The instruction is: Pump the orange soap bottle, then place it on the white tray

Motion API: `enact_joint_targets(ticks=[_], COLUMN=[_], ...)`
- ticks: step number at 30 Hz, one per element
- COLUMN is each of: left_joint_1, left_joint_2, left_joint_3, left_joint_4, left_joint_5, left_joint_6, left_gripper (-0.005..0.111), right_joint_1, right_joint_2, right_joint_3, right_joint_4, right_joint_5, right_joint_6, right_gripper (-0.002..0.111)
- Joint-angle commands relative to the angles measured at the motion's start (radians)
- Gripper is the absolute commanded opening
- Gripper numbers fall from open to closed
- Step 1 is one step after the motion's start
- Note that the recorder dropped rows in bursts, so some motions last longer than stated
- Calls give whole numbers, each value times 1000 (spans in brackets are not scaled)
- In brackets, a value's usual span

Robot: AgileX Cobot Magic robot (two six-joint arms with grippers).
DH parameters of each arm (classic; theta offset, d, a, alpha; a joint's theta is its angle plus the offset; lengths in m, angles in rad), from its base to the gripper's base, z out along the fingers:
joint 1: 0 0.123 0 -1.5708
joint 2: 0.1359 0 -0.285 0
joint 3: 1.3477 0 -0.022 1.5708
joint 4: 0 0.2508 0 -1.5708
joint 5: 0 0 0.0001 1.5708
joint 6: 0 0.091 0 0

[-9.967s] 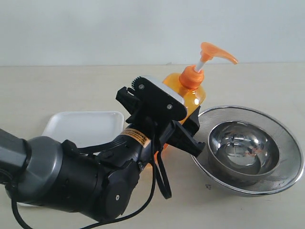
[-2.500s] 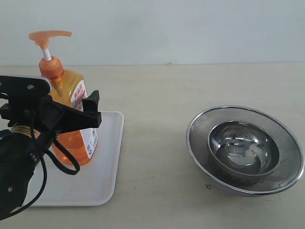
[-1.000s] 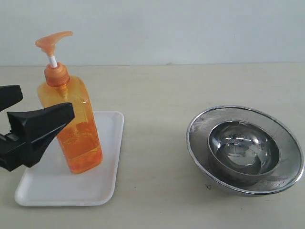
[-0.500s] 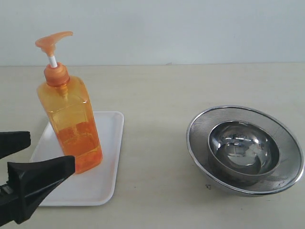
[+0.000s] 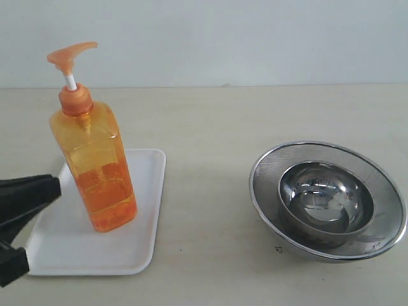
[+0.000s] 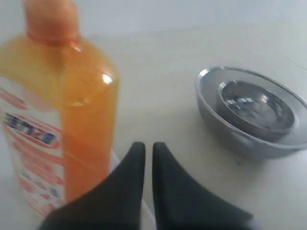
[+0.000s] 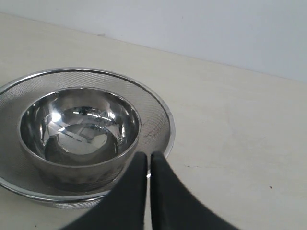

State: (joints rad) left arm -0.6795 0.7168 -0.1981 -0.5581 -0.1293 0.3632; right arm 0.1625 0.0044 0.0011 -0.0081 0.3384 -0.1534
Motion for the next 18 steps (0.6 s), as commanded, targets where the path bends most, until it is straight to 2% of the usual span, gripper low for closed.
enact_joint_targets(ticks=[1,5,13,18], left_joint_1=[22,31,31,31], left_joint_2=[71,165,379,536], left_joint_3=[113,174,174,174], left_joint_4=[-130,-178,-63,-56], left_joint_5=[-394,-610,-874,-1005], left_joint_6=[47,29,-86,-143], left_gripper=[5,5,5,5], right_joint_1=[-3,-3,-3,-3], right_joint_2=[-4,-4,-4,-4], right_joint_3=[-1,-1,-1,-1], right_joint_4=[3,3,3,3], right_joint_5=[-8,-8,-8,-8], right_joint_6=[-3,-3,-3,-3], right_gripper=[0,0,0,0])
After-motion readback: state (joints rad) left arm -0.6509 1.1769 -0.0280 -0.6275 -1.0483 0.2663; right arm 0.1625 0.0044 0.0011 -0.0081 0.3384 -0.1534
